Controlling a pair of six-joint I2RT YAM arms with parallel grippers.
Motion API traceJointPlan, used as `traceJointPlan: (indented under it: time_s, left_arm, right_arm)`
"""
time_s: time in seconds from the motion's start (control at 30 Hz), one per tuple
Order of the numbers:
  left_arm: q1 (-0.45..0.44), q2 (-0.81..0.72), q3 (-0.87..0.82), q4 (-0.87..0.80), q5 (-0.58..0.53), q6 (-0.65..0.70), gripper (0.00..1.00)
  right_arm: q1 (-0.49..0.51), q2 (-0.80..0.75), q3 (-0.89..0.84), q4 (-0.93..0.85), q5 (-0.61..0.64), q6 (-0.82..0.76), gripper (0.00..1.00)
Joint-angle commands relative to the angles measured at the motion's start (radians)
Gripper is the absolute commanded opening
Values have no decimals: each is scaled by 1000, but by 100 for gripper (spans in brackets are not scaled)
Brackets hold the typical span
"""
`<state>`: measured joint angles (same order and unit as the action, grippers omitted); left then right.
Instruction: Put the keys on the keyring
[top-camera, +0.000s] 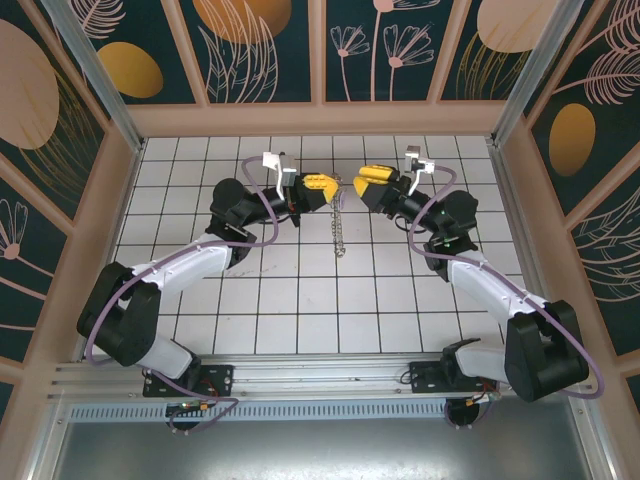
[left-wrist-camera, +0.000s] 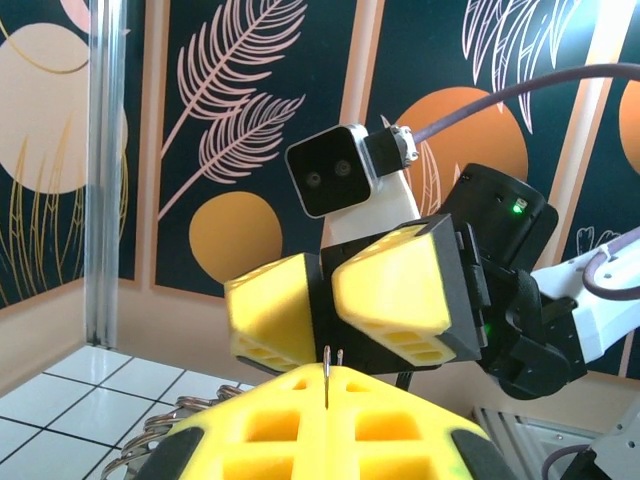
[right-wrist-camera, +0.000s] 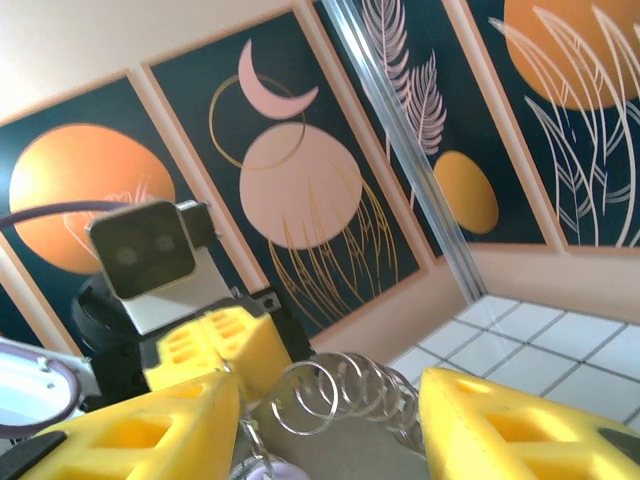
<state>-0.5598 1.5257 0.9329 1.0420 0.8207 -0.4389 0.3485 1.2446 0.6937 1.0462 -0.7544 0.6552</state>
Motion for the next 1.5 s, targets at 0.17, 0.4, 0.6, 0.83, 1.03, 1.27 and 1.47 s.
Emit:
traceJointPlan:
  time_s: [0.17,0.4,0.6,0.83,1.03,1.27,1.47]
  left_arm:
    - [38,70,108,42,127,-164,0]
    - [41,89,116,80,155,-219,0]
    - [40,98,124,92,161,-243,0]
    - [40,94,124,95,156,-248,0]
    - [40,97,124,98,155,-249,0]
    - [41,103,127,98,156,-249,0]
    - [40,112,128,99,156,-250,0]
  right_arm:
    - [-4,0,-68,225,15,117,50]
    - [17,31,-73,296,29,153,51]
    - [54,72,-41,306,38,140,54]
    - [72,114,-31,330,40,144,53]
    - [80,122,-31,336,43,143,48]
    - [80,101,-34,326,50,134,40]
    - [81,93,-33,324,56,132,36]
